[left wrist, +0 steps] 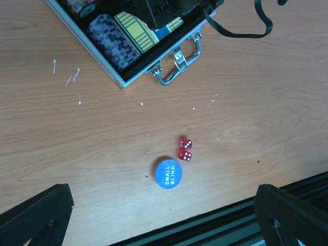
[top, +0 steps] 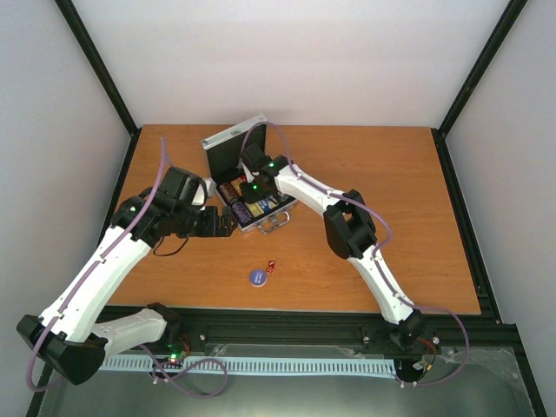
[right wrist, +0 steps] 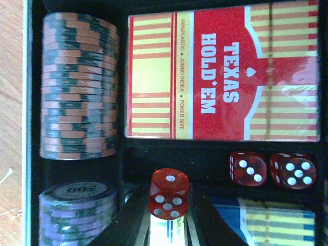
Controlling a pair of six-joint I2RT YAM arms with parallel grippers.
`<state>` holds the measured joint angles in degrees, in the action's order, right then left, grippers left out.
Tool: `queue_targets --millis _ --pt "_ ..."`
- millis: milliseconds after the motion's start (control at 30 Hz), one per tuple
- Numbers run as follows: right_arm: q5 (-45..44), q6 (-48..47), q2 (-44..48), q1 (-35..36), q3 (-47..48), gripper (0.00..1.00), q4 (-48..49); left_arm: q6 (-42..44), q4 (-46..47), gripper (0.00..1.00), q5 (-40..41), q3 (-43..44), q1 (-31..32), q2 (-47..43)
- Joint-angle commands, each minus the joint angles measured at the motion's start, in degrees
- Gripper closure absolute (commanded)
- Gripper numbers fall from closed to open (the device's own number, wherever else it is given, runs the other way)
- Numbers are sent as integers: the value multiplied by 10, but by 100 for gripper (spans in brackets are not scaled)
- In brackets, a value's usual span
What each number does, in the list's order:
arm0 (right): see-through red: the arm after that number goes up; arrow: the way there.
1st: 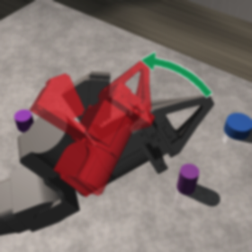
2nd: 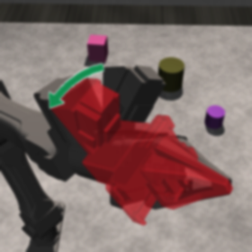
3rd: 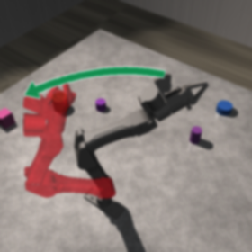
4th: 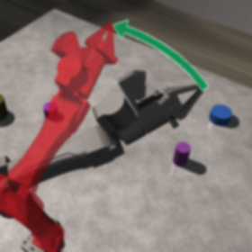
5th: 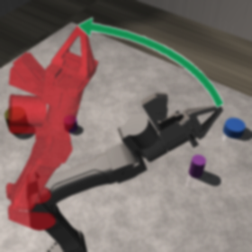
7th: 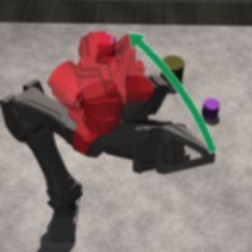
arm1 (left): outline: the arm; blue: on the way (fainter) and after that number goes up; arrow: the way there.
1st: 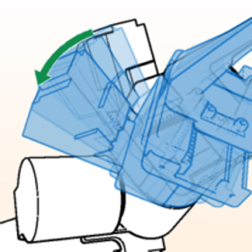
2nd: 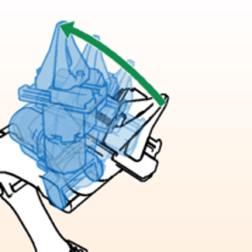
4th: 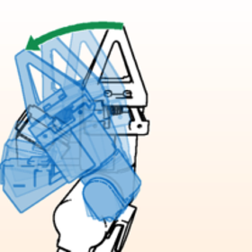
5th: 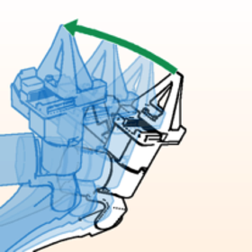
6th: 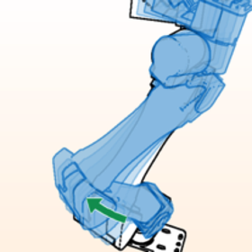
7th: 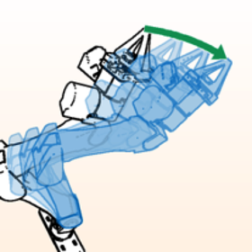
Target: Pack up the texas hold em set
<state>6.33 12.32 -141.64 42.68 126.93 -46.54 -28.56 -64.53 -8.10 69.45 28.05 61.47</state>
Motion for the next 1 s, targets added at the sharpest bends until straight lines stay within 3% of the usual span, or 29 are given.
queue_targets --millis 0,267,500,700,967 --pt "-3 -10 -23 -2 9 91 24 -10 1 0 0 1 -3 4" --pt "-64 -10 -39 -6 17 89 31 -10 4 0 -1 -3 -4 10" --pt "-76 -22 -32 -8 17 78 18 -10 9 0 -2 -6 -4 14" --pt "-51 -35 11 -8 -6 65 36 -9 10 0 -2 -4 -4 16" --pt "-35 -32 97 -5 -37 64 -1 -10 7 0 -4 11 -4 11"
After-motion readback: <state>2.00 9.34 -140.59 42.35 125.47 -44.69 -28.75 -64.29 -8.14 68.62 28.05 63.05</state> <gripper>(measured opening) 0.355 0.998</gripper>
